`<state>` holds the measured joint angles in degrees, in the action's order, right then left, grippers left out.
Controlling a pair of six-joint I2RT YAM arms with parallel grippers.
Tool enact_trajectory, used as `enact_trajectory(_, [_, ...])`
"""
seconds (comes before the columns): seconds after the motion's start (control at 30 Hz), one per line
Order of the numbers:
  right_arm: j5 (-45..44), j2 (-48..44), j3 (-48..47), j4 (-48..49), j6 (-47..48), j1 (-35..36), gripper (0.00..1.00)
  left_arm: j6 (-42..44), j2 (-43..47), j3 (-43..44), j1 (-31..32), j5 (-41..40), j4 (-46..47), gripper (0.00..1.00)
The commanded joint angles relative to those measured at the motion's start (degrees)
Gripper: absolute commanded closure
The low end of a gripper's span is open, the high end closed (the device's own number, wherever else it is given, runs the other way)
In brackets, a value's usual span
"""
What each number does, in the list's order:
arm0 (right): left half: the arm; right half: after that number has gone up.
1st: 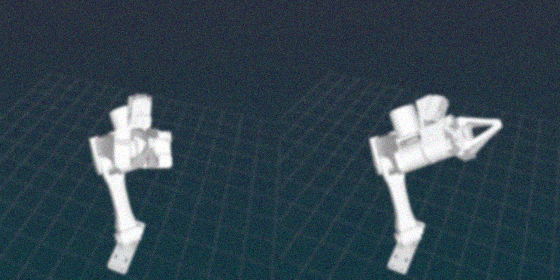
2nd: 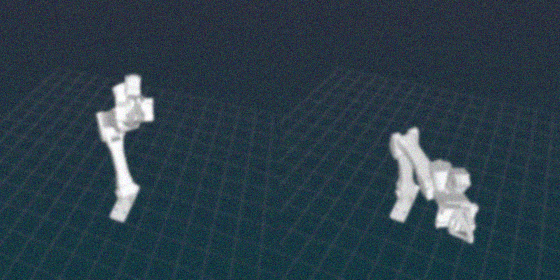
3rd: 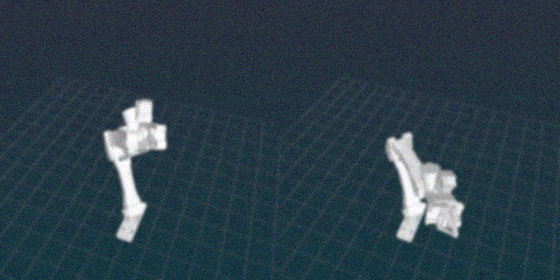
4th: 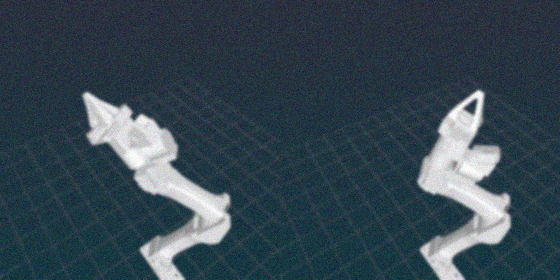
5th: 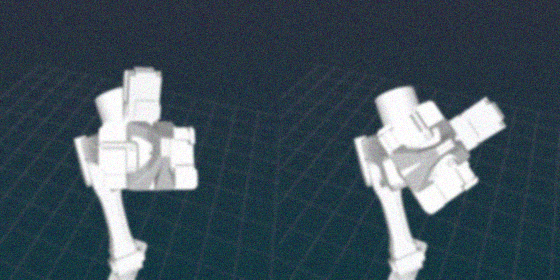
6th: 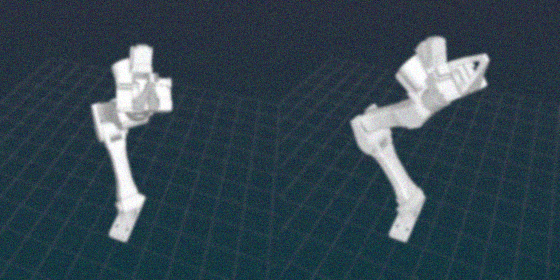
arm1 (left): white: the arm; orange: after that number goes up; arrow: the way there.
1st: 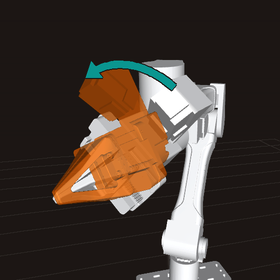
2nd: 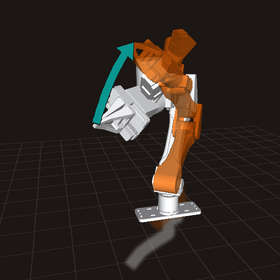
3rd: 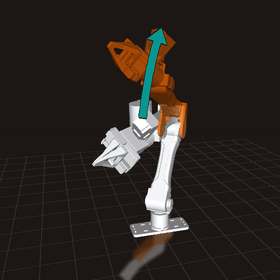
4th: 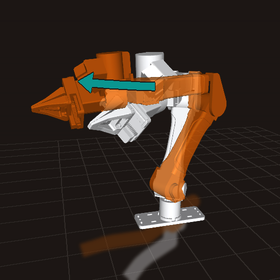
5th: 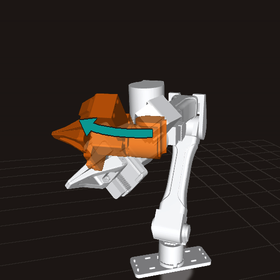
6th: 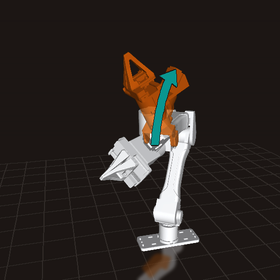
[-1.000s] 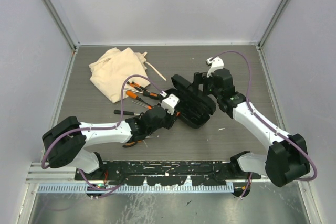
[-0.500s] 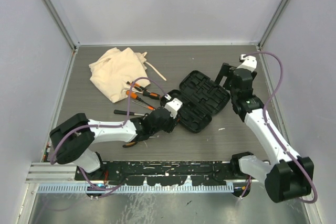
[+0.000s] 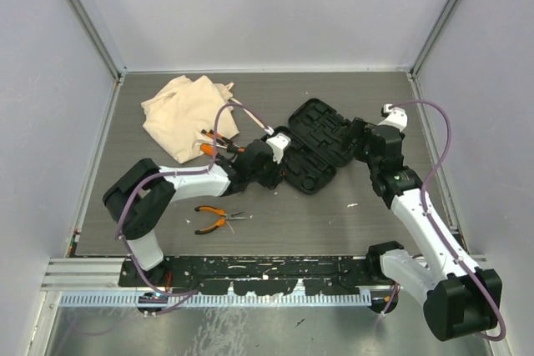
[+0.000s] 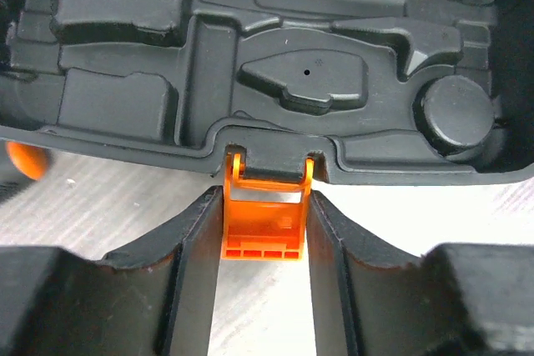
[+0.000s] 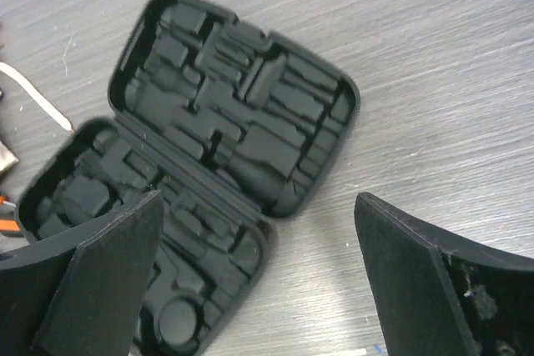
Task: Sort the tools into containers
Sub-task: Open the storage box at the center of the board.
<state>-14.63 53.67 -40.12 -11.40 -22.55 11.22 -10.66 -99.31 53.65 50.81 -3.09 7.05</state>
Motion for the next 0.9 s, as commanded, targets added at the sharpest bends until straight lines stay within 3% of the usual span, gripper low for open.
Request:
enact_trajectory(0.0, [4.06, 1.40, -1.21, -0.46, -2.02, -0.13, 0.00, -1.27, 0.06, 3.45, -3.46, 5.02, -0.85, 0.56])
enact_trajectory(0.07, [5.49, 3.51, -2.31, -0.90, -1.01, -0.08, 0.02, -1.34, 0.49, 3.72, -3.52, 5.25, -1.77, 0.52])
enact_trajectory(0.17, [9.70, 7.56, -4.43, -0.74, 1.14, -0.11, 0.04, -1.85, 1.68, 3.63, -3.55, 5.91, -3.48, 0.30])
enact_trajectory(0.3, [17.47, 15.12, -9.86, -0.51, 5.61, -0.06, 0.07, -3.69, 5.17, 2.04, -3.59, 7.32, -4.27, 0.20])
enact_trajectory(0.7, [23.62, 39.34, -30.00, -6.77, 20.22, 6.07, 0.34, -6.57, 22.77, -0.48, -3.54, 5.26, -13.40, 0.19])
enact_trajectory(0.87, [23.28, 48.32, -38.17, -14.53, 25.73, 8.05, 0.36, -6.40, 29.91, -2.53, -3.60, 2.21, -17.38, 0.19])
